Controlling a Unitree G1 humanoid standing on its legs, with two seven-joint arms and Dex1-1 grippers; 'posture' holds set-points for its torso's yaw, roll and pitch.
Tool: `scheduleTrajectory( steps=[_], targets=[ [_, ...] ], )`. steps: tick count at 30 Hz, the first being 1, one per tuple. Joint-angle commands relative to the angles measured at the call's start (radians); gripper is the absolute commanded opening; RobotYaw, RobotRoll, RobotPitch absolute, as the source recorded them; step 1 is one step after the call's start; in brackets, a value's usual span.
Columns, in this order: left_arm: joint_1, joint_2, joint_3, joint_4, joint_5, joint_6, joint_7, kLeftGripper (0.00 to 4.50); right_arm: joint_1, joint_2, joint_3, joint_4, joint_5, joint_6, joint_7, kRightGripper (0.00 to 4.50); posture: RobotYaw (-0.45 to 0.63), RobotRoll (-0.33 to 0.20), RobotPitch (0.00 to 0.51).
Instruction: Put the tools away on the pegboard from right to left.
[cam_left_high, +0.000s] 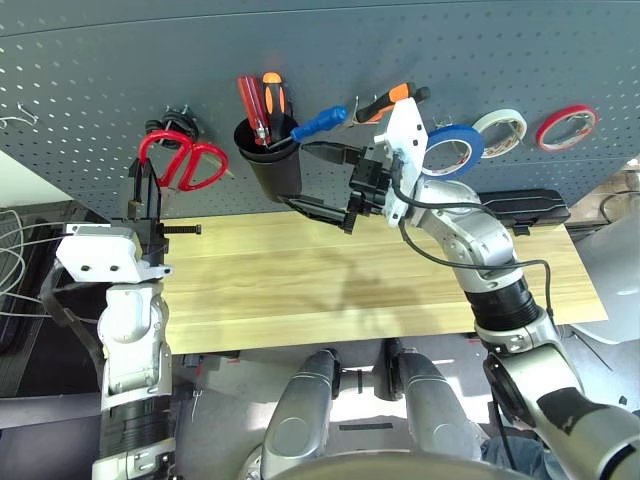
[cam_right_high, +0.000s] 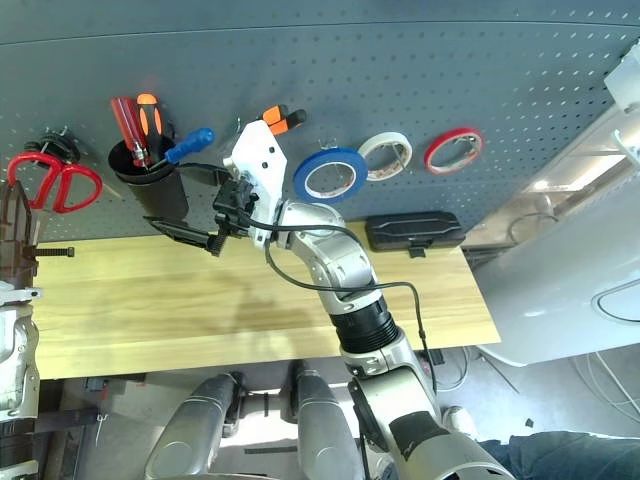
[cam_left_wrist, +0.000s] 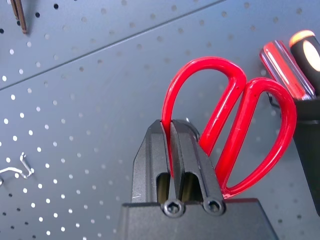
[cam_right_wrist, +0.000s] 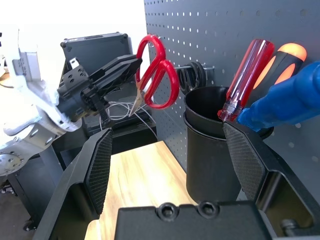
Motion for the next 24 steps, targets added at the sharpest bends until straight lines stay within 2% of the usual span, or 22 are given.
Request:
scheduleTrajectory(
  steps=[1, 5, 11, 15, 19, 22, 24],
  targets=[
    [-0.011, 0.006, 0.012, 0.04, -0.016, 0.043, 0.006, 0.06, -0.005, 0.004, 0.008, -0.015, 0.009, -0.008, 0.0, 4.5, 0.07, 0.0, 0.25],
    [-0.039, 0.018, -0.002, 0.086, 0.024, 0.095, 0.018, 0.06, -0.003, 0.001, 0.009, -0.013, 0.005, -0.004, -0.005, 4.5, 0.07, 0.0, 0.249],
    [-0.088, 0.002, -0.009, 0.127, 0.006, 0.268, 0.057, 0.06, -0.002, -0.002, 0.008, -0.009, 0.002, -0.001, -0.016, 4.5, 0.06, 0.0, 0.247],
    [-0.101, -0.001, -0.033, 0.136, 0.013, 0.313, 0.048, 0.06, 0.004, -0.006, 0.012, -0.007, 0.001, -0.005, -0.016, 4.5, 0.06, 0.0, 0.246],
    [-0.064, 0.025, -0.122, 0.117, 0.074, 0.199, -0.03, 1.15, 0.028, -0.049, 0.038, -0.004, -0.035, -0.063, 0.017, 4.5, 0.06, 0.0, 0.247],
    [-0.039, 0.042, -0.17, 0.122, 0.092, 0.135, -0.082, 2.17, 0.076, -0.116, 0.062, 0.031, -0.092, -0.151, 0.051, 4.5, 0.06, 0.0, 0.249],
    [-0.034, 0.047, -0.187, 0.138, 0.101, 0.116, -0.098, 2.89, 0.103, -0.123, 0.047, 0.064, -0.092, -0.154, 0.038, 4.5, 0.05, 0.0, 0.249]
  ],
)
